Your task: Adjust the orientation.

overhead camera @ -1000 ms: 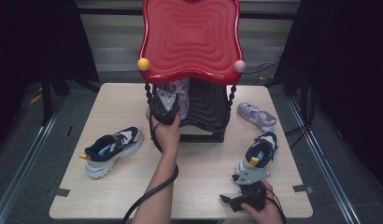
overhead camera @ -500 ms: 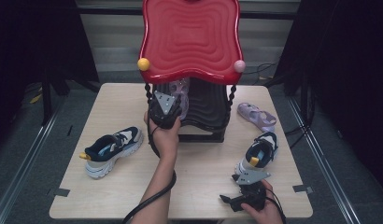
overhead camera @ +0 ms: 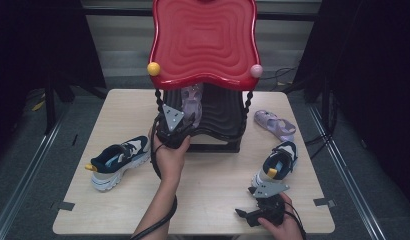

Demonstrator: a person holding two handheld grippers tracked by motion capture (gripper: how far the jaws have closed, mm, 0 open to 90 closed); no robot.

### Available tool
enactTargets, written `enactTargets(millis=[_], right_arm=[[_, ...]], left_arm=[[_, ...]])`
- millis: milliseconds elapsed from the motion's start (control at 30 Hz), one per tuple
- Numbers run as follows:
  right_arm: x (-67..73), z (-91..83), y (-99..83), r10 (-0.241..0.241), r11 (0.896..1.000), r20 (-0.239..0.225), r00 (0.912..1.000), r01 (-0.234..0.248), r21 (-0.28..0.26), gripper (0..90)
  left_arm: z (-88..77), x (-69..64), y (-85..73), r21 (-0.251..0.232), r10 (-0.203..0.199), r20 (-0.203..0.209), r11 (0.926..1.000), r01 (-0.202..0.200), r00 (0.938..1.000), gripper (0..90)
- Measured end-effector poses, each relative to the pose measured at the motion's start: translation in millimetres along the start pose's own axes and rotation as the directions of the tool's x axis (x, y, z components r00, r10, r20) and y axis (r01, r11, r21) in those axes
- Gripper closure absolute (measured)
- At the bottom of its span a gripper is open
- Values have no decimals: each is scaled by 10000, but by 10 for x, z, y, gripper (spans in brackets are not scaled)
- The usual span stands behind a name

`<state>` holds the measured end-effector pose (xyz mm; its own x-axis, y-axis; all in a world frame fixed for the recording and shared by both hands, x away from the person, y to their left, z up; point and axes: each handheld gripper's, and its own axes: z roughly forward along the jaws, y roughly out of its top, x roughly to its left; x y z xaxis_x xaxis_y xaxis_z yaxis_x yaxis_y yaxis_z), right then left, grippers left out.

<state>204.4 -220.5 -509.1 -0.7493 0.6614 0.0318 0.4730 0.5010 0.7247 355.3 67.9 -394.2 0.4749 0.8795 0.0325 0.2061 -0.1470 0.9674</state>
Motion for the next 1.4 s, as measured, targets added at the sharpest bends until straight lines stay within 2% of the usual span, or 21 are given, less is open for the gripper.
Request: enactTargets(millis=[67,100,133,167,267,333,400,600,667,733,800,867,967,1067,1233,1300,1333,1400], right_arm=[[1,0,0,10,10000,3,10000,-10,2,135],[0,0,0,-1,10000,1,10000,1,0,135],[1,0,0,12,10000,0,10000,-12,3,135],[0,0,0,-2,10000,1,10000,2,-2,135],[1,0,0,16,10000,0,10000,-16,2,135],[0,-1,1,16,10000,-6,10000,-16,6,135],[0,0,0,1,10000,-4,10000,-1,-2,135],[1,-1,0,18,10000,0,10000,-18,5,135],[0,-1,0,22,10000,-3,10000,-22,5,135],[0,-2,0,41,10000,-11,10000,-41,12,135],[0,-2,0,40,10000,-9,10000,-40,14,135],[1,-1,0,40,10000,-7,10000,-40,7,136],[0,-2,0,43,10000,-10,10000,-43,7,136],[-1,-2,1,46,10000,-18,10000,-46,8,135],[-1,-3,1,49,10000,-26,10000,-49,16,135],[-2,-3,1,44,10000,-27,10000,-44,19,135],[-2,-3,2,21,10000,-24,10000,-21,19,135],[-6,-4,1,-7,10000,-49,10000,7,24,136]], left_arm=[[-31,-4,-9,134,181,177,9997,-183,9997,478],[-49,-2,-19,269,181,328,9995,-190,9993,469],[-63,-6,-35,337,-41,481,9994,25,9988,463],[-73,0,-48,460,-104,654,9989,74,9978,447],[-127,-14,-94,700,159,929,9973,-224,9956,421],[-157,-17,-129,925,-28,1247,9957,-88,9922,382],[-190,-29,-170,1055,29,1376,9943,-176,9905,356],[-287,-54,-339,1750,-95,1925,9843,-248,9813,307],[-319,-59,-393,1844,64,2022,9818,-445,9793,300],[-345,-62,-459,2122,-108,2263,9765,-384,9740,292],[-370,-69,-517,2354,6,2386,9701,-585,9711,285],[-393,-88,-574,2504,-133,2637,9666,-552,9645,279],[-425,-123,-665,2830,-142,2811,9567,-688,9596,265],[-454,-158,-784,3249,-123,3077,9412,-929,9514,260],[-480,-226,-921,3689,-161,3463,9216,-1204,9380,258],[-475,-255,-965,3903,-100,3607,9098,-1412,9326,257],[-477,-264,-981,3919,-88,3589,9090,-1421,9333,256],[-474,-277,-1014,3988,-107,3718,9048,-1493,9283,253]])
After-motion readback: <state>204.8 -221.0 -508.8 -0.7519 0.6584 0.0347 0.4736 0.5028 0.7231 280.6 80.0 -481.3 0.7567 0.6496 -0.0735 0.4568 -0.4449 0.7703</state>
